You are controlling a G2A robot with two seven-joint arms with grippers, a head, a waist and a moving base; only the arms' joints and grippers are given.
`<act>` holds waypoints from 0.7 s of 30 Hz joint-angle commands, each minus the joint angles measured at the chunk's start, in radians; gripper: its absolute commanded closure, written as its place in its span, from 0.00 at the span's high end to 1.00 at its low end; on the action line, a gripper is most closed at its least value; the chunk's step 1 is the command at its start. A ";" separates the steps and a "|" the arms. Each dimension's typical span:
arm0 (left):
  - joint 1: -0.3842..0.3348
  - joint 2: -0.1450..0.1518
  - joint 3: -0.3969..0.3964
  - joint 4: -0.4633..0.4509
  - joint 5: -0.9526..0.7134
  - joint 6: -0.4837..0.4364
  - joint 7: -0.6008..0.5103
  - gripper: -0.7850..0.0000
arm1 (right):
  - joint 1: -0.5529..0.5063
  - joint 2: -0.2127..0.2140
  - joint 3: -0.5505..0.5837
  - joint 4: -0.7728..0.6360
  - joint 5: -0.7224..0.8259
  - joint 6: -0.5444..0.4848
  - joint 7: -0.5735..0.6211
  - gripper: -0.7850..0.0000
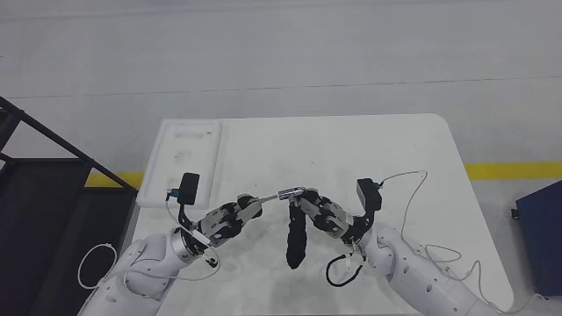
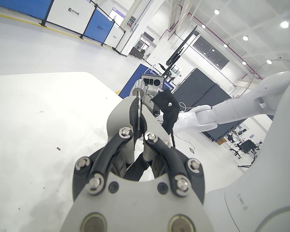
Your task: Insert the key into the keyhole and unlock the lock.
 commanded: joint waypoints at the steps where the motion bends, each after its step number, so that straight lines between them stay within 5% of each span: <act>1: 0.002 0.001 -0.003 -0.002 -0.004 -0.002 -0.012 0.00 | 0.000 0.000 0.000 0.000 0.000 0.000 0.000 0.00; 21: -0.015 -0.001 -0.004 0.001 -0.037 0.008 -0.066 0.00 | 0.000 0.000 0.000 0.000 0.000 0.000 0.000 0.00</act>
